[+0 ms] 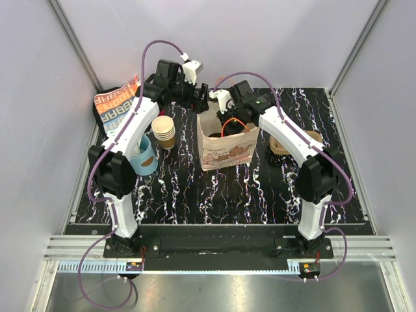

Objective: Pack the takeout coffee

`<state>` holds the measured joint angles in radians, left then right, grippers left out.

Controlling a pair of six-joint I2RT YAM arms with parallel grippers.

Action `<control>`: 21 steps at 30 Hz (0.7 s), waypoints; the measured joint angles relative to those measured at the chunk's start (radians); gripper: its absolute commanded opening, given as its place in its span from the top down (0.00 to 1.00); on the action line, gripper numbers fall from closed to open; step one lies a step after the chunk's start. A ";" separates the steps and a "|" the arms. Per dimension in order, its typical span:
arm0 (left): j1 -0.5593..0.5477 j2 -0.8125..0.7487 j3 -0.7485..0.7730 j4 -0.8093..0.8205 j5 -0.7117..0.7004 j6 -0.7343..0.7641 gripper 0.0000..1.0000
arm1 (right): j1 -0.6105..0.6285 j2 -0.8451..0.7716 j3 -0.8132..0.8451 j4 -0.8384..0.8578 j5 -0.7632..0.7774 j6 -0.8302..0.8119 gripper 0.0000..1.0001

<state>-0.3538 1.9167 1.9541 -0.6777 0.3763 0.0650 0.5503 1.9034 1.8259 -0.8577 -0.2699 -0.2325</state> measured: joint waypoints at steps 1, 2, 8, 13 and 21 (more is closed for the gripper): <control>0.000 0.000 -0.001 0.000 0.000 -0.003 0.01 | 0.000 0.000 0.000 0.000 0.000 0.000 1.00; 0.001 0.000 -0.002 0.001 0.000 -0.006 0.01 | 0.000 0.000 -0.001 0.000 0.000 0.000 1.00; 0.005 0.000 -0.011 0.016 0.000 -0.014 0.01 | 0.000 0.001 -0.002 0.000 0.000 -0.001 1.00; 0.005 0.000 -0.018 0.023 0.001 -0.016 0.01 | 0.001 0.018 -0.002 0.000 0.005 0.002 1.00; 0.005 0.000 -0.026 0.031 0.002 -0.022 0.01 | 0.002 0.040 -0.001 0.000 0.027 0.013 1.00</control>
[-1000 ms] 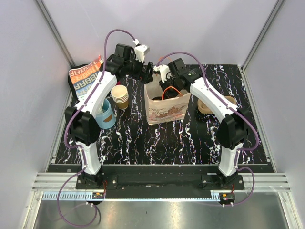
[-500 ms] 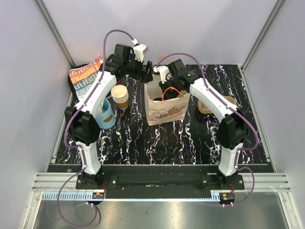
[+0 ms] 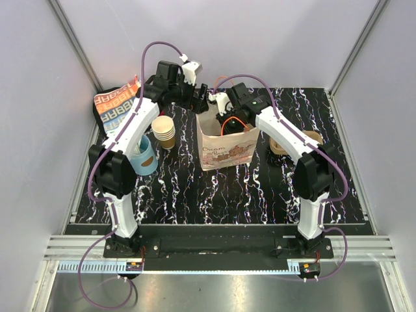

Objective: Pack the takeout coffee

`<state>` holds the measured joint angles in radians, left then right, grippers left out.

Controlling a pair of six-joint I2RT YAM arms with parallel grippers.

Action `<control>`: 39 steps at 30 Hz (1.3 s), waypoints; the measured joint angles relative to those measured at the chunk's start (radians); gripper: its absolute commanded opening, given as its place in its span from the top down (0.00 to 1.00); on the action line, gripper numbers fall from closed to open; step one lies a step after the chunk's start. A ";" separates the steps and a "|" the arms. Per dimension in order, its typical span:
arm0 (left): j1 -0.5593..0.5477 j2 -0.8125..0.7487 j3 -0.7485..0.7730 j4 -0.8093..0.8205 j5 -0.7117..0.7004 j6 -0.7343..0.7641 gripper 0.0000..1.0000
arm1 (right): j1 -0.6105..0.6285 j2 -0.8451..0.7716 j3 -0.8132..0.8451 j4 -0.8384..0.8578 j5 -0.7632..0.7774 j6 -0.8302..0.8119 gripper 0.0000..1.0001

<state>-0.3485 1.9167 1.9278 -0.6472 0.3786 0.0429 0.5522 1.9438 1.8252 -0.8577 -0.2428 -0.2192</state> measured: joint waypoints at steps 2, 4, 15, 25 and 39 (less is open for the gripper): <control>0.000 0.000 -0.008 0.006 0.002 -0.003 0.01 | 0.000 0.000 0.000 0.000 0.008 0.004 1.00; 0.000 0.000 -0.011 0.008 0.003 -0.006 0.01 | 0.000 0.000 0.000 0.000 0.016 0.007 1.00; 0.000 0.000 -0.022 0.014 0.010 -0.015 0.01 | 0.001 0.002 0.002 0.010 0.024 0.017 1.00; 0.000 0.000 -0.026 0.015 0.013 -0.017 0.01 | 0.001 0.002 0.002 0.024 0.025 0.018 1.00; 0.000 0.000 -0.048 0.022 0.027 -0.018 0.01 | 0.001 0.002 0.002 0.054 0.023 0.032 1.00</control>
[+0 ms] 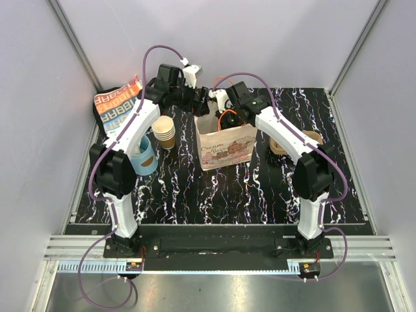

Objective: Pack the takeout coffee

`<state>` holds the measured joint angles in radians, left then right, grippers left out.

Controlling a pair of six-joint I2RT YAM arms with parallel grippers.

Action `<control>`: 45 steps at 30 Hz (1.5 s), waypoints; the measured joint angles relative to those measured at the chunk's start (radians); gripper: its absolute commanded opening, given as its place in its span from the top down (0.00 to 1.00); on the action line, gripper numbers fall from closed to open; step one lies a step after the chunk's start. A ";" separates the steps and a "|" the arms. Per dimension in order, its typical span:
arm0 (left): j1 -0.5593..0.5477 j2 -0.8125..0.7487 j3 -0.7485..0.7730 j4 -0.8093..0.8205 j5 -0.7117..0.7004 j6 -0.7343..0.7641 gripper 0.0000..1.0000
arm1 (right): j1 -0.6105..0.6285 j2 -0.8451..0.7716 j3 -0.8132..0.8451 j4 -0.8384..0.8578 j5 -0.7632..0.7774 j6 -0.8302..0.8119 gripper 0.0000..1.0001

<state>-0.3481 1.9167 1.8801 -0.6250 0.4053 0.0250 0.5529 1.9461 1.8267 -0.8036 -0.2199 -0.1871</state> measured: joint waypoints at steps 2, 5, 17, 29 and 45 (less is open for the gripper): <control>0.000 0.000 -0.003 0.002 0.004 0.000 0.01 | 0.000 0.000 0.000 0.005 -0.001 0.002 1.00; 0.000 0.000 -0.009 0.003 0.010 0.000 0.01 | 0.000 0.000 0.000 0.018 -0.002 0.004 1.00; 0.000 0.000 -0.009 0.007 0.017 -0.001 0.01 | 0.000 0.000 -0.008 0.037 -0.007 0.011 1.00; 0.000 0.000 -0.011 0.010 0.032 -0.002 0.01 | 0.001 0.000 -0.029 0.060 -0.008 0.024 1.00; 0.000 -0.002 -0.026 0.019 0.040 -0.008 0.01 | 0.001 0.000 -0.048 0.104 -0.009 0.046 1.00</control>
<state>-0.3481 1.9144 1.8545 -0.6064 0.4454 0.0174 0.5537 1.9465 1.7790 -0.6998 -0.2287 -0.1410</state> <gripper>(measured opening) 0.987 0.017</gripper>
